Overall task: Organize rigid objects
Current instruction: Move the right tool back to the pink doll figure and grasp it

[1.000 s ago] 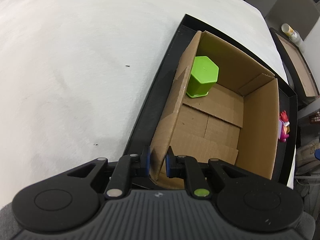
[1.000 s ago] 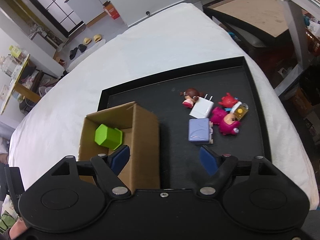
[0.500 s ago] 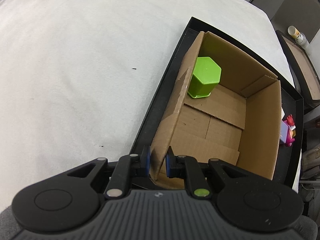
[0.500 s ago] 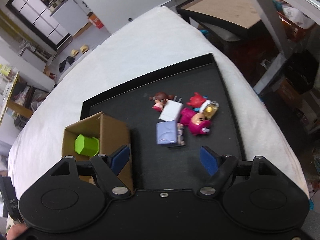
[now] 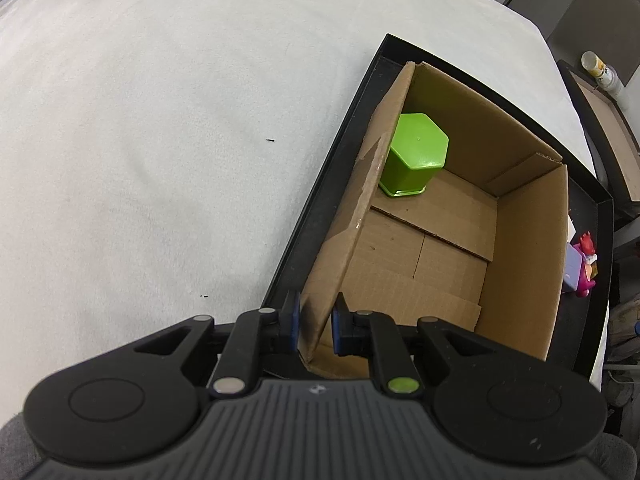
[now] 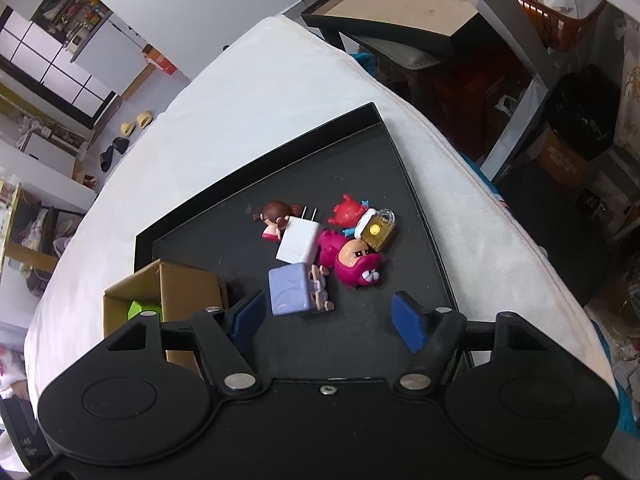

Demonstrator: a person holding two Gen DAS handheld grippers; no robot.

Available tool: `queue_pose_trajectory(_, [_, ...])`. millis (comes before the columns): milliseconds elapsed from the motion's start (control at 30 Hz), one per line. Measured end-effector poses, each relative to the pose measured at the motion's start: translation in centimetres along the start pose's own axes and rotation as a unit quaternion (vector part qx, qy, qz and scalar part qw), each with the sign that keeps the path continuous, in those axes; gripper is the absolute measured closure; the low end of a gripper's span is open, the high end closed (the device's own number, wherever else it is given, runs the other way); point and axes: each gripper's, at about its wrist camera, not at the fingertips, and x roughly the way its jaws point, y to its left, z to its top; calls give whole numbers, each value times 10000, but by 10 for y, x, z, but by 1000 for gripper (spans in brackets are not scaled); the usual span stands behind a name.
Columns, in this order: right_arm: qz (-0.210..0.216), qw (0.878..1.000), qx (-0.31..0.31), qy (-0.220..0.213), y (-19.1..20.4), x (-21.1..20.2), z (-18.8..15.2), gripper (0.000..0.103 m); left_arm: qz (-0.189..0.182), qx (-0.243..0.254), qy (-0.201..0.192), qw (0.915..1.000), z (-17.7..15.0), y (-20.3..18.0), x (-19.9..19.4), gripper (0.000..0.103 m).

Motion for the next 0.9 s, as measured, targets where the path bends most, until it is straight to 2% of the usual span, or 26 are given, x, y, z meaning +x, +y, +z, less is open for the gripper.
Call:
queue_pose_trajectory(100, [-25, 10000, -2, 4, -1, 7, 5, 38, 4, -19, 6, 10000, 0, 1, 0, 89])
queue_pose_trajectory(200, [-15, 10000, 48, 68, -3, 18, 10, 44, 8, -2, 9, 10000, 0, 0, 0, 89])
queue_pose_trajectory(467, [-153, 9995, 16, 266, -4, 49, 16, 47, 23, -5, 22, 10000, 1, 0, 2, 89])
queue_pose_trajectory(900, [-534, 9963, -398, 537, -3, 84, 25, 48, 40, 14, 56, 10000, 1, -2, 4, 89])
